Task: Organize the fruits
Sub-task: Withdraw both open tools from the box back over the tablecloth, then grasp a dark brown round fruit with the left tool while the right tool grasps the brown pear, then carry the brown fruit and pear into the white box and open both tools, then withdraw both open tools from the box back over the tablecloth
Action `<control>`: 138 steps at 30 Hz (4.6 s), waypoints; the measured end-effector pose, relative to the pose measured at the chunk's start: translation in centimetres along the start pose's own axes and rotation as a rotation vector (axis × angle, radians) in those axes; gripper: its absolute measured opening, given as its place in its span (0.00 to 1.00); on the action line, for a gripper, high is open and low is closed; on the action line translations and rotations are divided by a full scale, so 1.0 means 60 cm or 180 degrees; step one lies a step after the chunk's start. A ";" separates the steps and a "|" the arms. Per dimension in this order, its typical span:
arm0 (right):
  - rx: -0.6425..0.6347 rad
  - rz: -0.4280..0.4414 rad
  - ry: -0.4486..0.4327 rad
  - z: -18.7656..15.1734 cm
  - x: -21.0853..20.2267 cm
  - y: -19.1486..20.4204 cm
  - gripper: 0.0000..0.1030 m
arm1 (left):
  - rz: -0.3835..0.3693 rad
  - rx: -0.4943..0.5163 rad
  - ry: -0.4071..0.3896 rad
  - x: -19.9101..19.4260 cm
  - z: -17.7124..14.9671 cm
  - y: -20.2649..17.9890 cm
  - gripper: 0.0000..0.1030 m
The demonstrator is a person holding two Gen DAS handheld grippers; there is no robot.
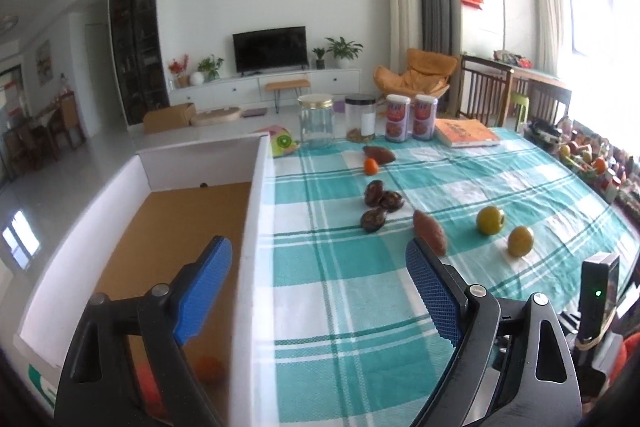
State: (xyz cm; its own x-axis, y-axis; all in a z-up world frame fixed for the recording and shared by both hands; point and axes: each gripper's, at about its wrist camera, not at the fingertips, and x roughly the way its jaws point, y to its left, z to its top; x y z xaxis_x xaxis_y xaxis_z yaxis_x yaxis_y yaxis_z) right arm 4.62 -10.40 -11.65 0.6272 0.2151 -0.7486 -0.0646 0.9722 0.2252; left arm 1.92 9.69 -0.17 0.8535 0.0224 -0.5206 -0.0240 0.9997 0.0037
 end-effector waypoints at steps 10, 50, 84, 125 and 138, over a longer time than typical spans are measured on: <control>0.0596 -0.0375 -0.0376 0.004 -0.045 -0.067 0.81 | -0.0654 -0.0073 0.1070 0.176 -0.088 -0.105 0.88; 0.0450 -0.0464 0.0057 0.005 0.010 -0.060 0.93 | -0.0273 -0.0407 0.1113 0.416 0.004 -0.063 0.41; -0.0635 0.1879 0.0787 0.128 -0.020 0.281 0.48 | -0.0159 -0.1015 0.0685 0.024 0.012 0.244 0.41; 0.0052 -0.1056 -0.0150 0.058 0.022 -0.104 0.85 | -0.0439 -0.0008 0.1134 0.257 -0.099 -0.108 0.84; 0.0113 -0.1050 0.0039 0.054 0.046 -0.115 0.86 | -0.0234 0.0109 0.1159 0.270 -0.115 -0.115 0.87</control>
State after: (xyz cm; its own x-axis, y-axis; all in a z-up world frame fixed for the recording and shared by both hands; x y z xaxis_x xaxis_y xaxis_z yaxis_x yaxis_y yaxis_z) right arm 9.31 -16.79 -13.23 0.6003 -0.1095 -0.7922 0.1675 0.9858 -0.0093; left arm 12.34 3.10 -14.53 0.6110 -0.0481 -0.7901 0.0533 0.9984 -0.0196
